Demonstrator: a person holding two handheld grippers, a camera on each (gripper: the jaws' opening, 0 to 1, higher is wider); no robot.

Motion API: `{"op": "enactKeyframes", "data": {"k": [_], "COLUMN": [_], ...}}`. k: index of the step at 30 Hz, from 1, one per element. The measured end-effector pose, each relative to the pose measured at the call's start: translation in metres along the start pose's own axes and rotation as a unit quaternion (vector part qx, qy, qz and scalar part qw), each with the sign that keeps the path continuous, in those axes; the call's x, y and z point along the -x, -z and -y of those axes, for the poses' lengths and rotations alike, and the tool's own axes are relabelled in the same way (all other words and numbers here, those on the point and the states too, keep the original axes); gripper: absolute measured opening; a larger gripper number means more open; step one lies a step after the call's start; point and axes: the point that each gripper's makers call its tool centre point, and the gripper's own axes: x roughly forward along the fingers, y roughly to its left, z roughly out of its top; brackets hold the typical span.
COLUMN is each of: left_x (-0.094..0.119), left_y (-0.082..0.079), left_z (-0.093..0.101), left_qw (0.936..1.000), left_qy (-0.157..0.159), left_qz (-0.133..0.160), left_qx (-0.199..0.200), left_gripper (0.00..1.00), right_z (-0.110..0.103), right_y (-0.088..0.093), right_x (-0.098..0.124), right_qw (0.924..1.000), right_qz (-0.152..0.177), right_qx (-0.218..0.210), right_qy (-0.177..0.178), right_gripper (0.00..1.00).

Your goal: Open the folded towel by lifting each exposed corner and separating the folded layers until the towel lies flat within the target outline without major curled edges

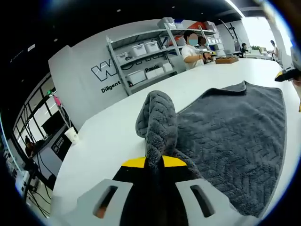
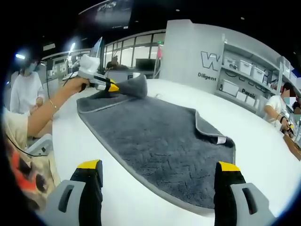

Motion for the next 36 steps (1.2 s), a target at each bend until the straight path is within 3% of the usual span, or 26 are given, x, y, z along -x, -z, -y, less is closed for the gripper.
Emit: {"op": "enactKeyframes", "data": {"k": [10, 18, 28, 31, 34, 36], "left_x": [0.004, 0.001, -0.008, -0.009, -0.008, -0.008], "left_y": [0.005, 0.027, 0.062, 0.067, 0.072, 0.069], "left_z": [-0.032, -0.057, -0.064, -0.064, -0.061, -0.061], "left_qw": [0.999, 0.9972, 0.9942, 0.9938, 0.9932, 0.994], "left_qy": [-0.034, -0.055, -0.053, -0.052, -0.048, -0.047], "left_qz": [-0.007, -0.04, -0.087, -0.093, -0.103, -0.092], "left_qx": [0.027, 0.032, 0.033, 0.032, 0.027, 0.035], "left_gripper": [0.09, 0.1, 0.1, 0.15, 0.29, 0.35], "right_z": [-0.003, 0.0, -0.002, -0.002, -0.003, -0.004], "right_y": [0.003, 0.003, 0.004, 0.004, 0.004, 0.005], "right_x": [0.0, 0.001, 0.001, 0.0, -0.001, -0.001], "right_qw": [1.0, 1.0, 1.0, 0.9999, 0.9999, 0.9999], "right_qz": [-0.004, -0.003, -0.006, -0.008, -0.009, -0.01], "right_qx": [0.005, 0.004, 0.007, 0.007, 0.008, 0.01], "right_qy": [-0.002, 0.0, -0.001, -0.001, -0.001, -0.002], "right_gripper": [0.99, 0.99, 0.99, 0.99, 0.99, 0.99]}}
